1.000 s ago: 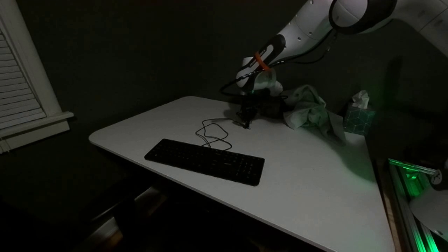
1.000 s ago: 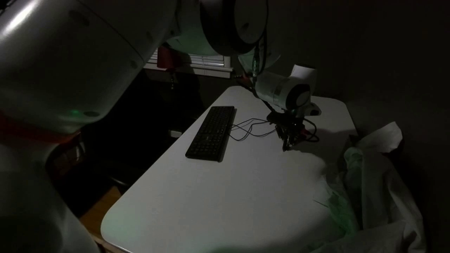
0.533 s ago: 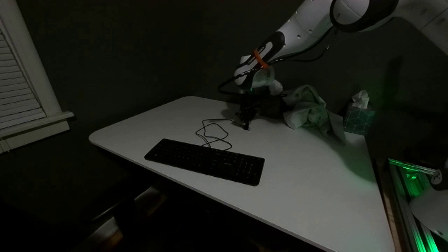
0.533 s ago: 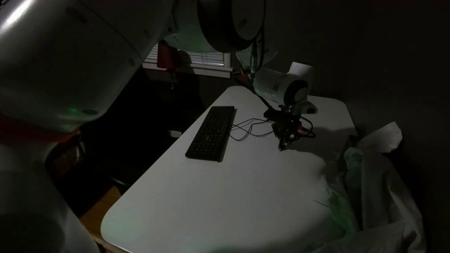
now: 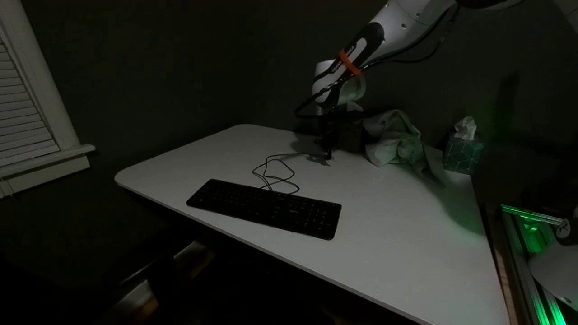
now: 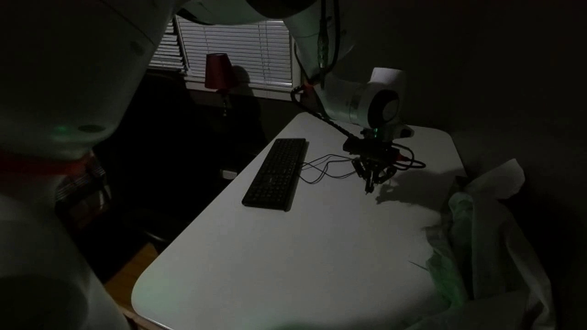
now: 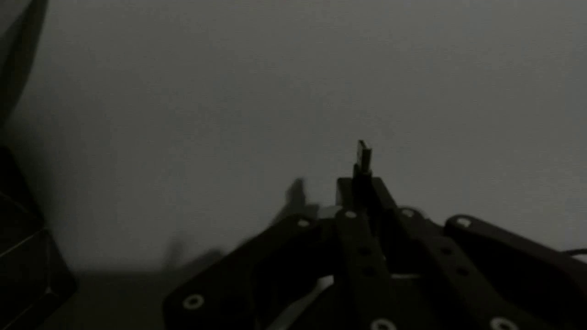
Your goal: Pull the cable to the right
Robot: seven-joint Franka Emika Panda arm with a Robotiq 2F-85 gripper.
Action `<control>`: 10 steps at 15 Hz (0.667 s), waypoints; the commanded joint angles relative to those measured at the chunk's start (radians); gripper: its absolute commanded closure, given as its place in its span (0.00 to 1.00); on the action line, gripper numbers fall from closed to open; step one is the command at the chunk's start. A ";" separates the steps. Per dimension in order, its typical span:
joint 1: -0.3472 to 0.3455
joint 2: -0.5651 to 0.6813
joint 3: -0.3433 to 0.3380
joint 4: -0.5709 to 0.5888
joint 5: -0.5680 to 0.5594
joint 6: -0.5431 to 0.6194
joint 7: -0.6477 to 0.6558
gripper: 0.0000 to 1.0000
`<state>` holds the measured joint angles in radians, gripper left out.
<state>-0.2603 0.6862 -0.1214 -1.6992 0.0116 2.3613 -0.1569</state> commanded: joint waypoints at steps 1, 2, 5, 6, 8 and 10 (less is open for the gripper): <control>-0.002 -0.173 -0.020 -0.243 -0.089 0.152 -0.113 0.98; -0.017 -0.209 -0.014 -0.292 -0.094 0.199 -0.149 0.98; -0.090 -0.328 0.032 -0.447 -0.054 0.296 -0.325 0.98; -0.113 -0.368 0.042 -0.500 -0.042 0.328 -0.380 0.98; -0.178 -0.444 0.082 -0.596 0.019 0.370 -0.524 0.98; -0.257 -0.501 0.141 -0.664 0.110 0.359 -0.673 0.98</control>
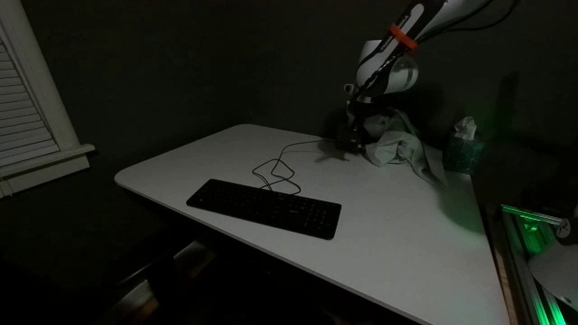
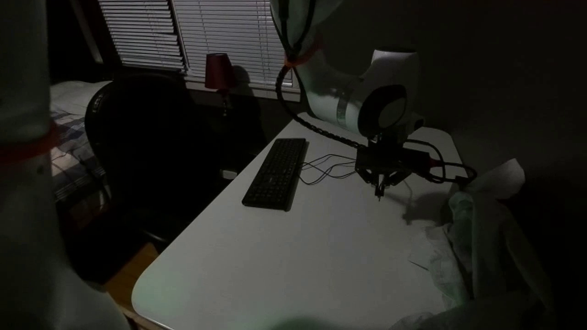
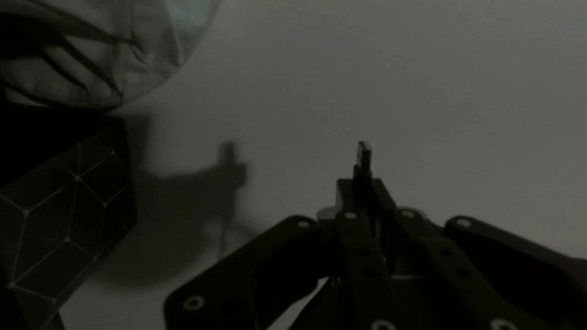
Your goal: Pull the cable to the right
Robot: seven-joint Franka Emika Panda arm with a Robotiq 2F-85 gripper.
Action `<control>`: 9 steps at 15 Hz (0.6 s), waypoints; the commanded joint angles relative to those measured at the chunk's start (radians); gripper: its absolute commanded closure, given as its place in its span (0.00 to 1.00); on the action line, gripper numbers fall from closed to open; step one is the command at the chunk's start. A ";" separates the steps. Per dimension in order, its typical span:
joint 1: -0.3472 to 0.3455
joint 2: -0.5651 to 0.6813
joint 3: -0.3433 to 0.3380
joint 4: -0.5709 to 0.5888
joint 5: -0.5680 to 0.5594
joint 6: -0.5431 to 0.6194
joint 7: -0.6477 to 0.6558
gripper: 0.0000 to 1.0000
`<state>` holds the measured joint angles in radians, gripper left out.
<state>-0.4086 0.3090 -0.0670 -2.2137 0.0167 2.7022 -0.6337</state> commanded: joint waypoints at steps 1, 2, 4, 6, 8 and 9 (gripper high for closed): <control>-0.153 -0.144 0.122 -0.174 0.161 -0.011 -0.272 0.98; -0.182 -0.161 0.138 -0.195 0.214 -0.041 -0.347 0.98; -0.154 -0.182 0.066 -0.220 0.304 -0.132 -0.497 0.98; -0.150 -0.190 0.002 -0.229 0.318 -0.249 -0.582 0.98; -0.136 -0.176 -0.078 -0.219 0.260 -0.365 -0.596 0.98; -0.133 -0.165 -0.112 -0.208 0.232 -0.430 -0.598 0.98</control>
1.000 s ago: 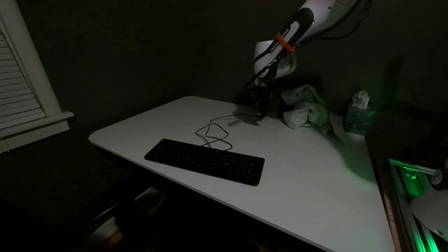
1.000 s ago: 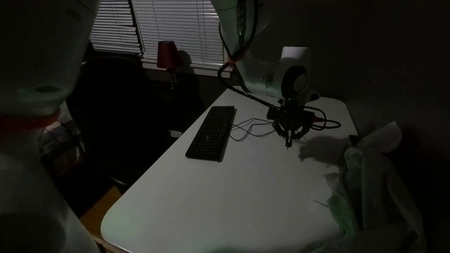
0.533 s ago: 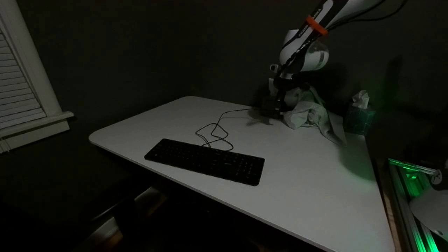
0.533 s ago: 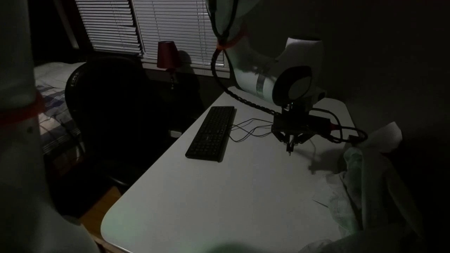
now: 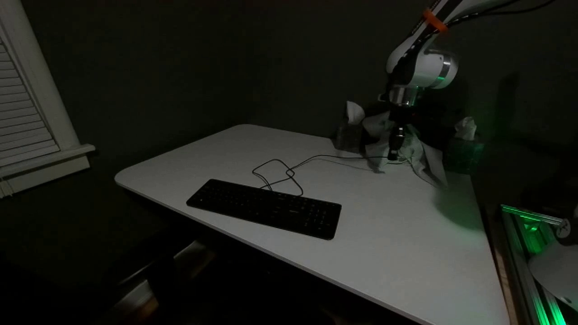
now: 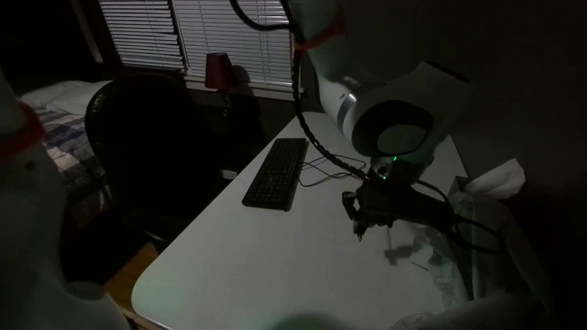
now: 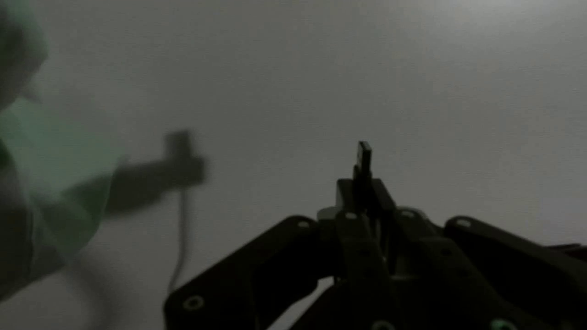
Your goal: Pull the cable to the right
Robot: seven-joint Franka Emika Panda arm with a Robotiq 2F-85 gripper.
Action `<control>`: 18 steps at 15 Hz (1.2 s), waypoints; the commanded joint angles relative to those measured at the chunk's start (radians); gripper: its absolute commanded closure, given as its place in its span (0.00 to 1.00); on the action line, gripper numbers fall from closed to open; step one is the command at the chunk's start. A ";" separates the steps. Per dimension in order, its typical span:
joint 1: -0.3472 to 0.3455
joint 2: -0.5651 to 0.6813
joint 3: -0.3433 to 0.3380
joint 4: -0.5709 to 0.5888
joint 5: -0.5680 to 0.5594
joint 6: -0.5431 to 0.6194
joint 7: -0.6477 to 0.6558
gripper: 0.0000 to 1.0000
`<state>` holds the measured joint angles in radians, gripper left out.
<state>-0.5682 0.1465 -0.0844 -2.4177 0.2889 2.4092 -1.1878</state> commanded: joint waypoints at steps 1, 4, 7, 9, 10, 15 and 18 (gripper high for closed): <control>0.025 0.005 -0.123 0.008 -0.054 -0.208 -0.071 0.98; 0.026 0.024 -0.191 0.041 -0.096 -0.355 -0.097 0.98; 0.038 0.011 -0.217 0.028 -0.088 -0.346 -0.091 0.91; 0.036 0.017 -0.227 0.038 -0.097 -0.360 -0.091 0.91; 0.037 0.019 -0.227 0.039 -0.098 -0.360 -0.091 0.91; 0.061 0.039 -0.262 0.037 -0.187 -0.280 0.026 0.98; 0.050 0.063 -0.310 0.039 -0.303 -0.255 0.114 0.98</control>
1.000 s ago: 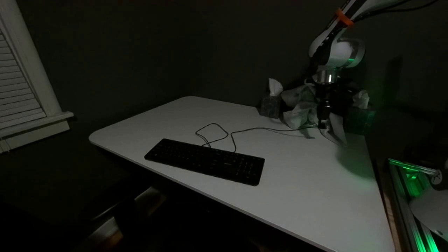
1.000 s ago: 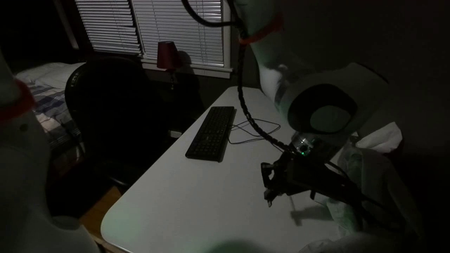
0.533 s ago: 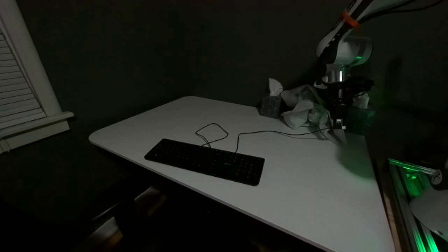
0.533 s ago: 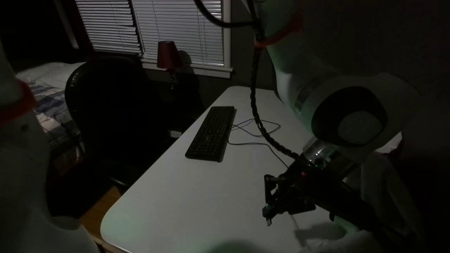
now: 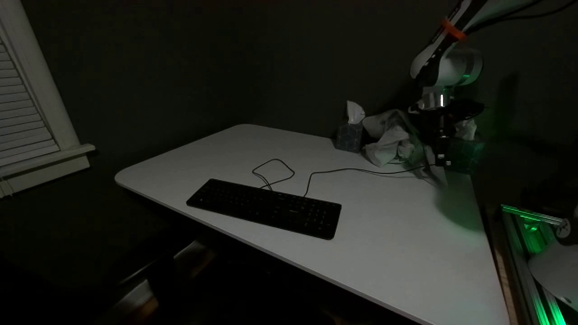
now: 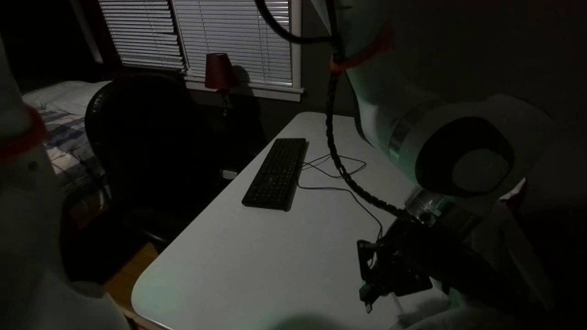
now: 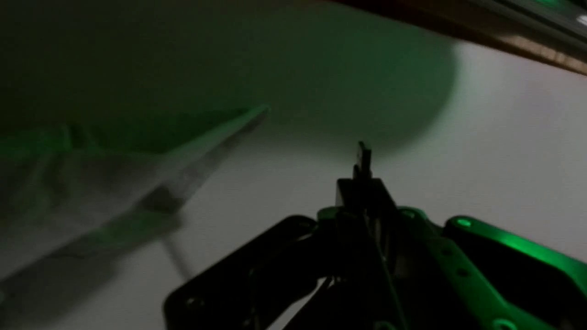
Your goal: Pull the cable to the right
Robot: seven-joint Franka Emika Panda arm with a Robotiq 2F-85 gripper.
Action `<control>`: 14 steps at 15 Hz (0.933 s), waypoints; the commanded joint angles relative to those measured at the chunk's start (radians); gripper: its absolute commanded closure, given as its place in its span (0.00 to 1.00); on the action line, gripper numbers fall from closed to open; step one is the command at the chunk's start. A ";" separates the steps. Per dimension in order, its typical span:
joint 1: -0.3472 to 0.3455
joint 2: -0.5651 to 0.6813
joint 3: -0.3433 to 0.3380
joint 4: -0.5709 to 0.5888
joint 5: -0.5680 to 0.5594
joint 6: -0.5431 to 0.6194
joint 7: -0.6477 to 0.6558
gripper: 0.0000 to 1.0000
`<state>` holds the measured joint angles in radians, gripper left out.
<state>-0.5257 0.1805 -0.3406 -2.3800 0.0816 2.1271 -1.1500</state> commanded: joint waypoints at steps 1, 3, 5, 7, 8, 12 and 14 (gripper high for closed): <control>0.000 0.044 -0.070 0.007 -0.127 0.028 0.090 0.98; -0.013 0.067 -0.099 0.012 -0.179 0.028 0.115 0.98; -0.041 0.086 -0.126 0.028 -0.195 0.030 0.125 0.98; -0.075 0.108 -0.145 0.053 -0.200 0.028 0.124 0.98; -0.092 0.120 -0.154 0.066 -0.208 0.029 0.131 0.98; -0.167 0.168 -0.158 0.125 -0.212 0.037 0.132 0.98; -0.195 0.191 -0.156 0.150 -0.229 0.041 0.149 0.98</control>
<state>-0.6827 0.3199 -0.5016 -2.2718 -0.1079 2.1446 -1.0409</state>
